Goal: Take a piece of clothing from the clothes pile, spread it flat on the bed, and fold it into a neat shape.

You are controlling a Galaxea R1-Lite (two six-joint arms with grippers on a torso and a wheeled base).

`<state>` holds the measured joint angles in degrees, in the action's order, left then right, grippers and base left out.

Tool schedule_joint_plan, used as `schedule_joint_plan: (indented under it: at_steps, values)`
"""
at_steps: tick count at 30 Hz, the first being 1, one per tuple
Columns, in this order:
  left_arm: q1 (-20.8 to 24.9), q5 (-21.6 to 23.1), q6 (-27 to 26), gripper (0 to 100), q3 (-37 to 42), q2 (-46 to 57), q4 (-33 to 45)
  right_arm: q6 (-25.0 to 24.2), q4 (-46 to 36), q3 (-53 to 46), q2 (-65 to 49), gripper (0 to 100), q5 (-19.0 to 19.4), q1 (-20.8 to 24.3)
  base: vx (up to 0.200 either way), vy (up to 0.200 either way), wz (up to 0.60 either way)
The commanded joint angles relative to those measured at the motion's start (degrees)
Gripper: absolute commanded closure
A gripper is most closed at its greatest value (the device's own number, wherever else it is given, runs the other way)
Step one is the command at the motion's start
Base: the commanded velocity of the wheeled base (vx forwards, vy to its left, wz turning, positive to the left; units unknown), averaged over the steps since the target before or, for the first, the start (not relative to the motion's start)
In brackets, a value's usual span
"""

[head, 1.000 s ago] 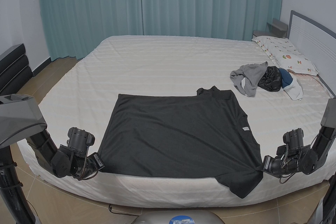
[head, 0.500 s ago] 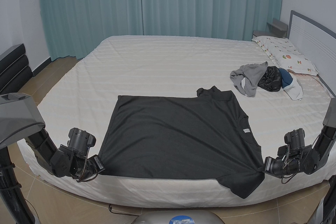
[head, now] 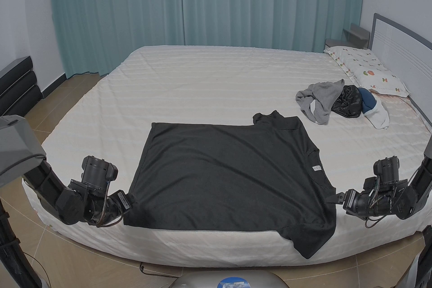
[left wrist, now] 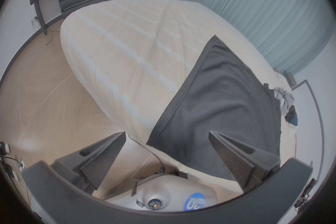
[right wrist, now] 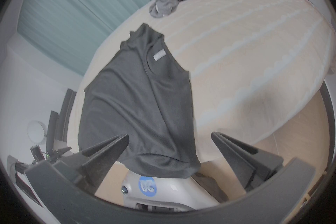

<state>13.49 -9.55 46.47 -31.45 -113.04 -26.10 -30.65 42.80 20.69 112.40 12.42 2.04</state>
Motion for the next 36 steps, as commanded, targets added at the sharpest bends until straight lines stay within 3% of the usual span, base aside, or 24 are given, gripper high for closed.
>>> schedule_joint_plan:
  at_steps: [1,10,16,28,36]
  values:
    - [-0.75,0.05,0.02,0,-0.54,5.64,-0.44,-2.22,0.18,1.02,-4.91,0,0.23,-0.54,0.0,0.0,0.0]
    - [-1.54,0.76,1.52,0,-1.95,6.43,-0.27,-2.84,0.18,1.29,-5.08,0,0.41,-0.19,0.0,0.0,0.0]
    - [-2.33,0.84,3.54,0,-2.91,6.17,0.08,-3.63,1.14,1.46,-5.17,0,0.41,-0.1,0.0,0.2,0.0]
    - [-2.24,0.93,3.89,0,-3.53,5.64,-0.53,-5.65,4.31,0.85,-4.56,0,0.67,0.86,0.0,0.0,0.0]
    - [-1.81,1.81,3.89,0,-3.53,5.47,-0.53,-5.83,4.31,0.93,-4.29,0,0.76,1.13,0.2,0.0,0.0]
